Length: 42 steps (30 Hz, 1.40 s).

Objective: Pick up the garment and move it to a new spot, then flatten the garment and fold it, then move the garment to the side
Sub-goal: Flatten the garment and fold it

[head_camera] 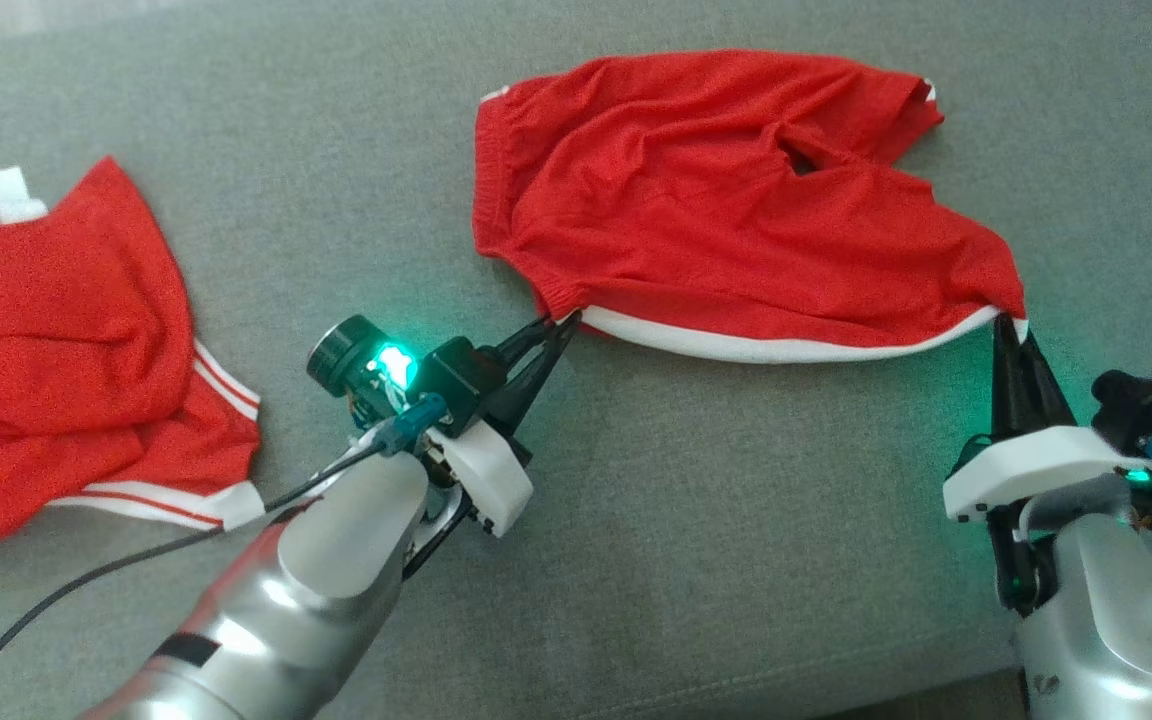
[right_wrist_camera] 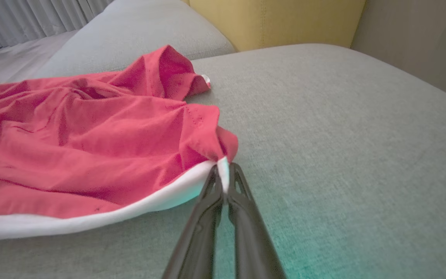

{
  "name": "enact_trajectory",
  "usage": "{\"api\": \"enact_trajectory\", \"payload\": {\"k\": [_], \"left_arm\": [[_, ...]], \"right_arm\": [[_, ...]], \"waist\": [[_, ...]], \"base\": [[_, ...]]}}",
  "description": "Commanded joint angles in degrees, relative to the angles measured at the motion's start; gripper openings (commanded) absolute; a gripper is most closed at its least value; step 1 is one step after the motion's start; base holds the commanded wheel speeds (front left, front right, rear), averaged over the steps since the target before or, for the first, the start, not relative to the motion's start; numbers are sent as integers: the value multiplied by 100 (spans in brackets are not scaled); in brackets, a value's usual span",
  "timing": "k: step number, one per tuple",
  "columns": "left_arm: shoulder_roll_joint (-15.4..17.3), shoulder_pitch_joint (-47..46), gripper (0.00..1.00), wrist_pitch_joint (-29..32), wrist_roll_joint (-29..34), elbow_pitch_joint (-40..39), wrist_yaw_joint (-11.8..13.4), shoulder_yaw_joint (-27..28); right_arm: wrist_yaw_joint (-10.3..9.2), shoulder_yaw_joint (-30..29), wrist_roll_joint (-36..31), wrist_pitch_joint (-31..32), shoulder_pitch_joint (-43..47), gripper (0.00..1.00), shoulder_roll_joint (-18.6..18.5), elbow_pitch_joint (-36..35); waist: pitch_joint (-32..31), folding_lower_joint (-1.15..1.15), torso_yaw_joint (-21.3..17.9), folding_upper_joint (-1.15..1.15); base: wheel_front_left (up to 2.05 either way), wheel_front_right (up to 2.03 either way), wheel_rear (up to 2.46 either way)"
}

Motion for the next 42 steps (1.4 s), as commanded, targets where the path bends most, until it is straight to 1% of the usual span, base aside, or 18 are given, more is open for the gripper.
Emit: {"api": "enact_trajectory", "payload": {"k": [1,4,8,11,13,19,25,30,33,36,39,42], "left_arm": [[145,-119,0,-66,-84,-120,9,103],[245,-80,0,-74,-118,-157,9,65],[459,-148,0,-53,-216,-299,9,4],[633,-351,0,116,-426,-575,9,-151],[799,-571,0,257,-575,-802,9,-240],[1337,-1392,0,672,-982,-1335,9,-261],[1718,-1923,0,989,-1388,-1632,9,-314],[1952,-2036,0,1255,-1751,-1967,9,-479],[2091,-1958,0,1399,-1988,-2222,9,-582],[2238,-1874,0,1521,-2120,-2456,9,-668],[2357,-1834,0,1607,-2180,-2601,11,-668],[2429,-1939,0,1704,-2228,-2686,16,-618]], "right_arm": [[37,95,-68,-73,-88,0,-31,-222],[37,99,-102,-69,-146,0,-31,-380],[37,169,-145,21,-300,0,-31,-716],[37,258,181,217,-514,0,-31,-1033],[37,341,207,396,-673,0,-65,-1263],[37,622,474,936,-1327,0,-408,-1781],[37,887,719,1253,-1882,0,-766,-1942],[37,928,922,1616,-1956,0,-947,-1945],[37,988,1177,1963,-1800,0,-1040,-1977],[37,1036,1406,2276,-1613,0,-1220,-2050],[37,1102,1603,2521,-1540,0,-1378,-2132],[37,1279,1751,2690,-1687,0,-1492,-2224]], "waist": [[-134,0,52,0],[-323,0,89,0],[-606,0,123,0],[-819,0,160,0],[-959,0,182,0],[-1322,0,208,0],[-1659,0,195,0],[-1778,0,242,0],[-1798,0,287,0],[-1763,0,332,0],[-1633,0,339,0],[-1347,0,307,0]], "base": [[0,0,0],[0,0,0],[0,0,0],[0,0,0],[0,0,0],[0,0,0],[0,0,0],[0,0,0],[0,0,0],[0,0,0],[0,0,0],[0,0,0]]}}
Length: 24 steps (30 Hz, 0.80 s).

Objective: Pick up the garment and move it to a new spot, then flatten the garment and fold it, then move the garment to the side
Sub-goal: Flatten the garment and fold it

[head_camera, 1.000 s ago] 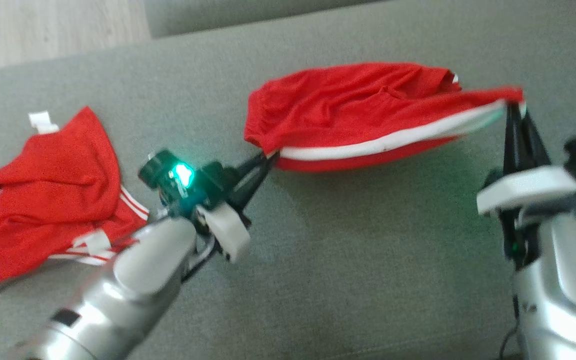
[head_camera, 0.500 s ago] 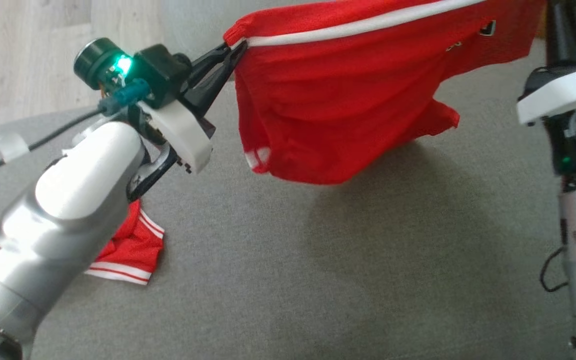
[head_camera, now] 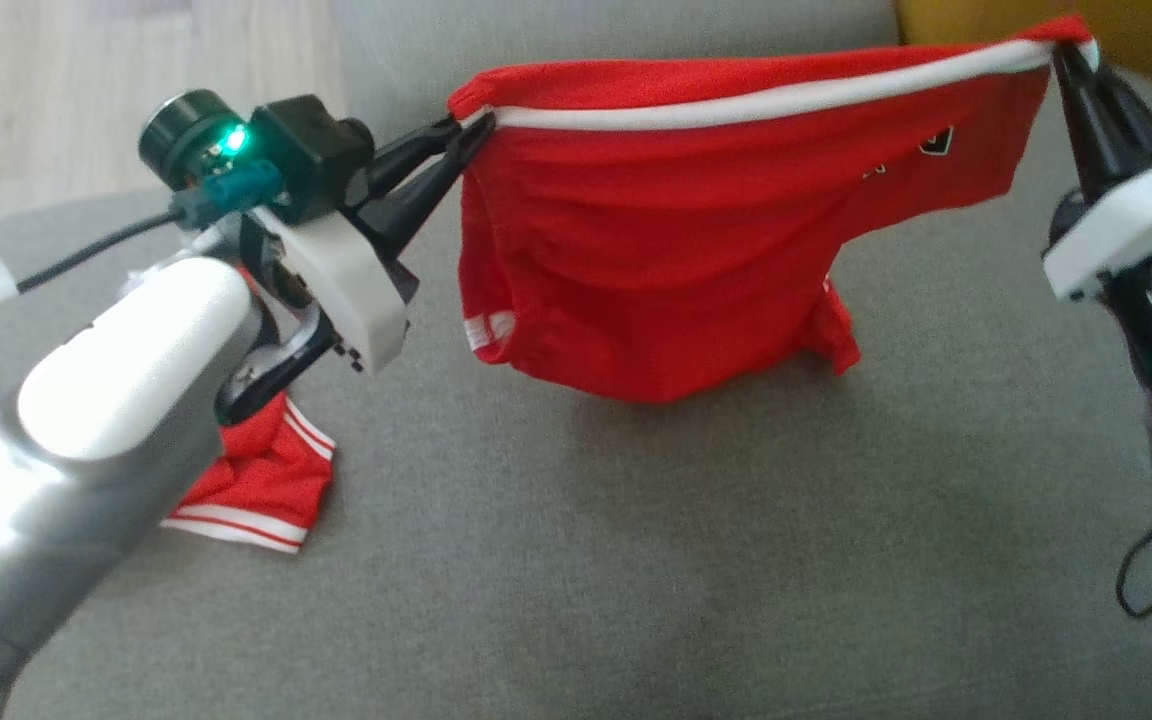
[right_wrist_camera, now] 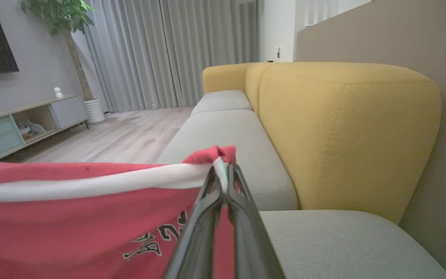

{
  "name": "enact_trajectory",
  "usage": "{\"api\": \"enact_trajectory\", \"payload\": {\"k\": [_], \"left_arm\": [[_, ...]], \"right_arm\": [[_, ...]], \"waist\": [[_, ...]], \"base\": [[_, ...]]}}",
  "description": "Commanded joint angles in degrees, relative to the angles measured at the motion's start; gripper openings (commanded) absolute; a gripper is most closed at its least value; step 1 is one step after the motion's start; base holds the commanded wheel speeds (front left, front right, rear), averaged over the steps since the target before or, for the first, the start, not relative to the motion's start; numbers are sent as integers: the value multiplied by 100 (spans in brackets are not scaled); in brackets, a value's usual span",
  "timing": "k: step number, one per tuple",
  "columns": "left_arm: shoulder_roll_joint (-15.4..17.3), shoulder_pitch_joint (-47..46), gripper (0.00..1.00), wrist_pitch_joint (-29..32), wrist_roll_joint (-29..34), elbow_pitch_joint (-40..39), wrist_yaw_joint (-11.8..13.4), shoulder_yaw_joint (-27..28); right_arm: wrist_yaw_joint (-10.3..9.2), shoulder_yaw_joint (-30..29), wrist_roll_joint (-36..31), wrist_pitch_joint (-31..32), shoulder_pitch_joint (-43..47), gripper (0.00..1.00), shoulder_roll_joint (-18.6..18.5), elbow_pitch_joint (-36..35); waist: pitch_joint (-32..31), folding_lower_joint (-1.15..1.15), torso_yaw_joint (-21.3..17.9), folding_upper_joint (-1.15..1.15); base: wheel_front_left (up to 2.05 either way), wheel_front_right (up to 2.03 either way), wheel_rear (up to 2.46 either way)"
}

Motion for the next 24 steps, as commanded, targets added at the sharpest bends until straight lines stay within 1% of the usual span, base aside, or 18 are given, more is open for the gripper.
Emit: {"api": "enact_trajectory", "payload": {"k": [1,4,7,10,15,18,20,24], "left_arm": [[247,-433,0,24,-62,-98,17,322],[262,-849,0,119,20,16,16,379],[218,-1420,0,191,121,377,14,445],[77,-1991,0,123,181,995,13,558],[-298,-2921,0,-386,267,2055,137,904],[-524,-3170,0,-760,309,2507,121,940],[-649,-3191,0,-977,312,2714,91,896],[-881,-2855,0,-1244,233,2973,32,628]], "right_arm": [[37,128,44,26,-381,0,-60,-239],[37,449,105,100,-911,0,-72,-106],[37,780,76,-7,-1754,0,-12,312],[37,987,37,-408,-2730,0,180,1038],[37,829,-251,-1388,-4104,0,569,2471],[37,734,-447,-1875,-4509,0,756,3248],[37,718,-462,-2077,-4595,0,842,3675],[37,938,-387,-2151,-4402,0,795,4349]], "waist": [[262,0,-46,0],[732,0,-154,0],[1221,0,-317,0],[1542,0,-470,0],[1854,0,-589,0],[1870,0,-597,0],[1867,0,-578,0],[1843,0,-475,0]], "base": [[0,0,0],[0,0,0],[0,0,0],[0,0,0],[0,0,0],[0,0,0],[0,0,0],[0,0,0]]}}
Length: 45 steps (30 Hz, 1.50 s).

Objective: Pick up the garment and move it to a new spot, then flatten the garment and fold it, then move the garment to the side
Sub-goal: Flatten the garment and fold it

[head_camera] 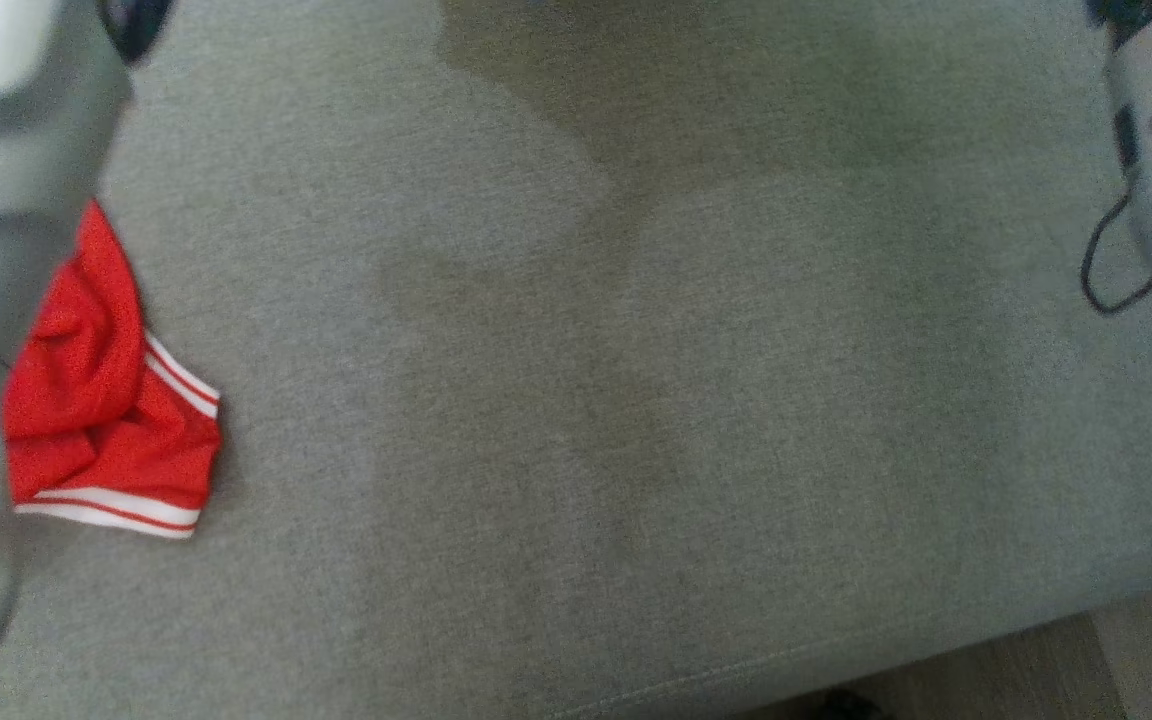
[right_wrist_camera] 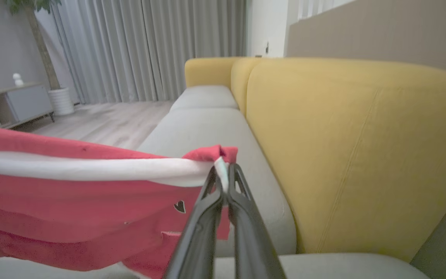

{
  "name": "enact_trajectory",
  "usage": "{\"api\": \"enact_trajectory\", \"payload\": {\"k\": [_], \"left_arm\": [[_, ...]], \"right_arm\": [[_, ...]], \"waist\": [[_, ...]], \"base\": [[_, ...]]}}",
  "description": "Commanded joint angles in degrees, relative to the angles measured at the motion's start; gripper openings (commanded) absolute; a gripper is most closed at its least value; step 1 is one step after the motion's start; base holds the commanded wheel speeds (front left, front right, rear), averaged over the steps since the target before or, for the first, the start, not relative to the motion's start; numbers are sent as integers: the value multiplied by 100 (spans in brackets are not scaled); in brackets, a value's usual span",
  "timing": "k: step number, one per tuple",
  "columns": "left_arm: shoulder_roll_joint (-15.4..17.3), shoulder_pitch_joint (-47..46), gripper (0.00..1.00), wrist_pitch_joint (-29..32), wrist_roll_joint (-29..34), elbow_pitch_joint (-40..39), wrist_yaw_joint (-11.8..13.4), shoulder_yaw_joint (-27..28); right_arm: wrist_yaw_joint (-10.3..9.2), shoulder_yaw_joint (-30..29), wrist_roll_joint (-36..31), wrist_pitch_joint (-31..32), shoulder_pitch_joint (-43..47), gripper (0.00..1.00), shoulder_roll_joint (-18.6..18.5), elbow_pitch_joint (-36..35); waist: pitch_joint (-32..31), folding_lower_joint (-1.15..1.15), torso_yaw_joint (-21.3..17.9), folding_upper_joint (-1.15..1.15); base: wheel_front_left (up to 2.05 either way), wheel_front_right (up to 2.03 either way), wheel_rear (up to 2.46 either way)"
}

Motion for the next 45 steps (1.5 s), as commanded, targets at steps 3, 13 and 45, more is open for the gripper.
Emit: {"api": "enact_trajectory", "payload": {"k": [3,13,45], "left_arm": [[39,449,0,-174,-186,-47,-31,-213],[302,2361,0,-232,-809,-930,-35,-1594],[302,4795,0,495,-523,-3137,598,-1877]], "right_arm": [[37,374,247,212,349,0,-59,299],[37,1585,1598,2041,1908,0,-837,253],[37,2273,3853,5086,4484,0,-3360,-2829]], "waist": [[-107,0,100,0],[-639,0,337,0],[-1671,0,335,0]], "base": [[0,0,0],[0,0,0],[0,0,0]]}}
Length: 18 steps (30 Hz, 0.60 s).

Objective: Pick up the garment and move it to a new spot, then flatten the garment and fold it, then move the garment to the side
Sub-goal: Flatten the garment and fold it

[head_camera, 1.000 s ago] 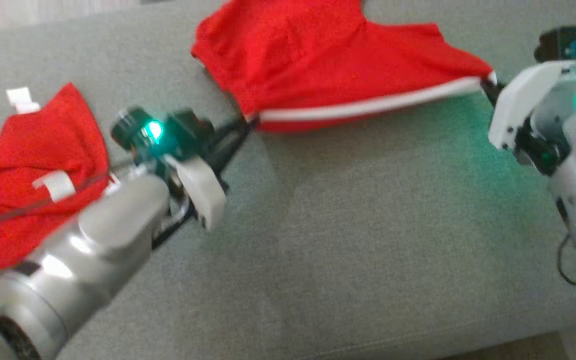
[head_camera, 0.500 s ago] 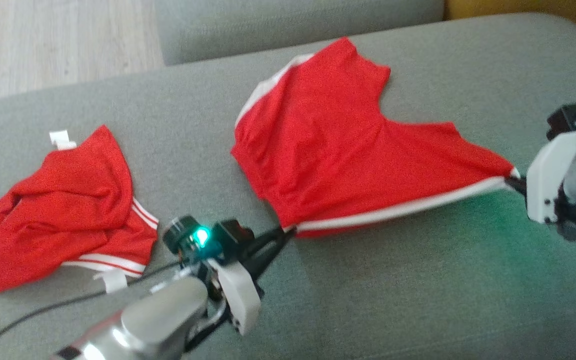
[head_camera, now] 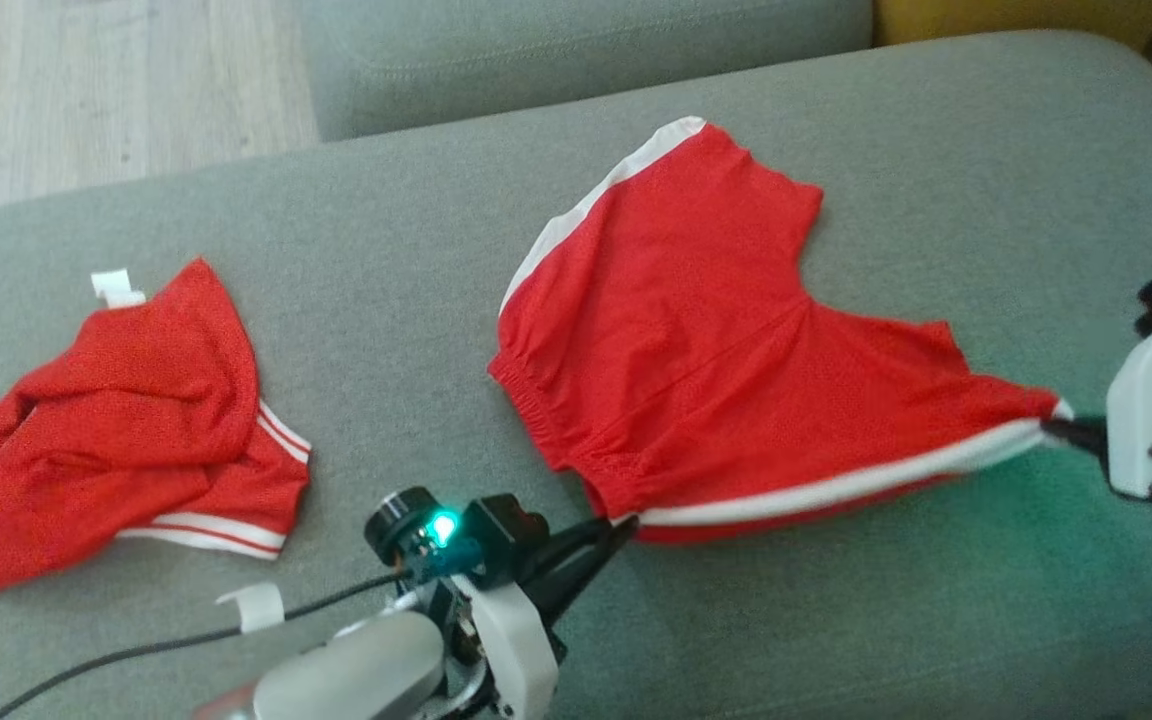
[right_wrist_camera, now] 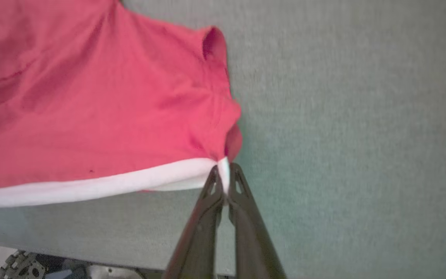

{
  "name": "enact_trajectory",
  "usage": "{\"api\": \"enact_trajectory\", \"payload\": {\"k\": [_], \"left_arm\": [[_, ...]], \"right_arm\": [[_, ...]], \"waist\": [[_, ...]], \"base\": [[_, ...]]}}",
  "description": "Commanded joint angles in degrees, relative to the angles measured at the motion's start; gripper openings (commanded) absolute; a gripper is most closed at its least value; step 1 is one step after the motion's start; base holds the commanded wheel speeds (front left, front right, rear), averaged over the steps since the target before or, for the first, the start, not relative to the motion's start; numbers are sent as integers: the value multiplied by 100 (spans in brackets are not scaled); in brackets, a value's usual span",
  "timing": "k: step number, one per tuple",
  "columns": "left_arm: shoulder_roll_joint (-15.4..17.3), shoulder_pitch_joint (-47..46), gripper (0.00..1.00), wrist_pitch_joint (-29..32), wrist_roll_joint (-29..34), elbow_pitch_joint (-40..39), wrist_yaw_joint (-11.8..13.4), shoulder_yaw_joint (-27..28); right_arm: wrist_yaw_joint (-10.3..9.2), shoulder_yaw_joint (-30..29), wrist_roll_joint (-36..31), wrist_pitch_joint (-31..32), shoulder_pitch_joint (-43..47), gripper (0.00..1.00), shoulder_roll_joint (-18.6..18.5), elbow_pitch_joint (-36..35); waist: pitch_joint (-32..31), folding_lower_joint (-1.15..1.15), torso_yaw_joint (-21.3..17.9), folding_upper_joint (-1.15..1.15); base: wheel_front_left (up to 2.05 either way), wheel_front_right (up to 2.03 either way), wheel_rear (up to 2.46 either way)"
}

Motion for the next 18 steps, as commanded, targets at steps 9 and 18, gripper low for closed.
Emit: {"api": "enact_trajectory", "payload": {"k": [9,18], "left_arm": [[56,-901,0,-39,-84,-100,175,652],[-188,-1552,0,-177,-133,215,103,984]], "right_arm": [[37,-1231,-522,-873,-678,0,415,-191],[37,-1769,-1293,-1499,-1725,0,1087,218]], "waist": [[651,0,341,0],[1243,0,743,0]], "base": [[0,0,0],[0,0,0]]}}
